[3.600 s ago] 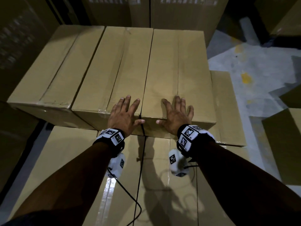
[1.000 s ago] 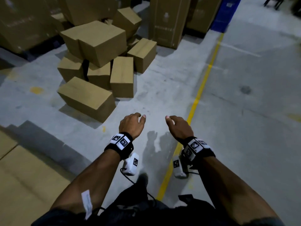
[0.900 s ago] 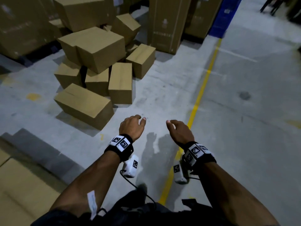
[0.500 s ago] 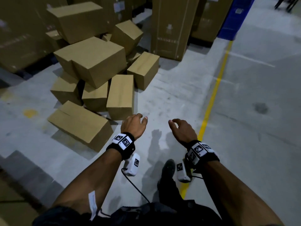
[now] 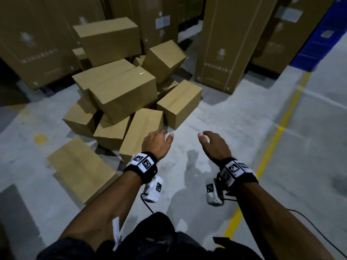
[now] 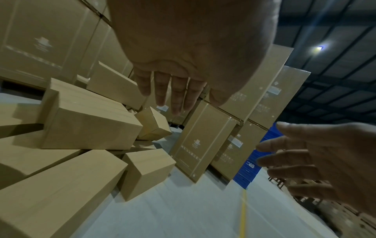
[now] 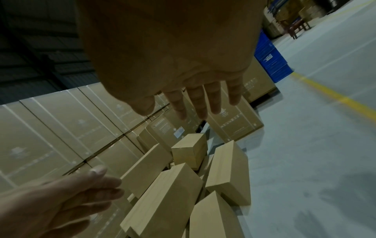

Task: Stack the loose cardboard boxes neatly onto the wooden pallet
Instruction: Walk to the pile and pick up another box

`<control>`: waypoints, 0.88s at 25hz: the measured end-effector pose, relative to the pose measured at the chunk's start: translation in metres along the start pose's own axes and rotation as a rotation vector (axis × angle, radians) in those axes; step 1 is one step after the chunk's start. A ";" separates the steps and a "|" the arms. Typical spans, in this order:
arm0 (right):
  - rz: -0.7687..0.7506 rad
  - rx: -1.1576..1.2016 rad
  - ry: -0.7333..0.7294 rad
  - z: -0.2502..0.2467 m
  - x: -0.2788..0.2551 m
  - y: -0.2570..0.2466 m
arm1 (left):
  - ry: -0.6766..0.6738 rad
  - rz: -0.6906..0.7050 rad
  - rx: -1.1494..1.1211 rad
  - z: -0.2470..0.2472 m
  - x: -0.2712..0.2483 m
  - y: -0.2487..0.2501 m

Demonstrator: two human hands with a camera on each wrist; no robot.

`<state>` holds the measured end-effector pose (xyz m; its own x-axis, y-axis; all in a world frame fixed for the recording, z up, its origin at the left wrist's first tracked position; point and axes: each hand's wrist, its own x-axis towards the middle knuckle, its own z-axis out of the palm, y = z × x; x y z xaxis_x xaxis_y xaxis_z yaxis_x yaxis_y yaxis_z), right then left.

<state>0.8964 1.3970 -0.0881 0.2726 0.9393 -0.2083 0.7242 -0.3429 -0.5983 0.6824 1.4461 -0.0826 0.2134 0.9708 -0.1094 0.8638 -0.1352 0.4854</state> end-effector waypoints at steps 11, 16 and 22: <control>-0.015 -0.056 0.006 -0.063 0.283 -0.001 | -0.055 0.017 0.044 0.033 0.291 0.059; -0.023 -0.061 -0.011 -0.094 0.396 -0.018 | -0.042 0.011 0.067 0.011 0.401 0.081; -0.136 -0.072 -0.111 -0.094 0.532 -0.039 | -0.001 -0.124 0.107 0.008 0.503 0.075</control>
<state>1.0728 1.9087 -0.1027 0.1005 0.9712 -0.2160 0.7943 -0.2090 -0.5704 0.8583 1.9227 -0.1087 0.1028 0.9812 -0.1631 0.9272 -0.0352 0.3729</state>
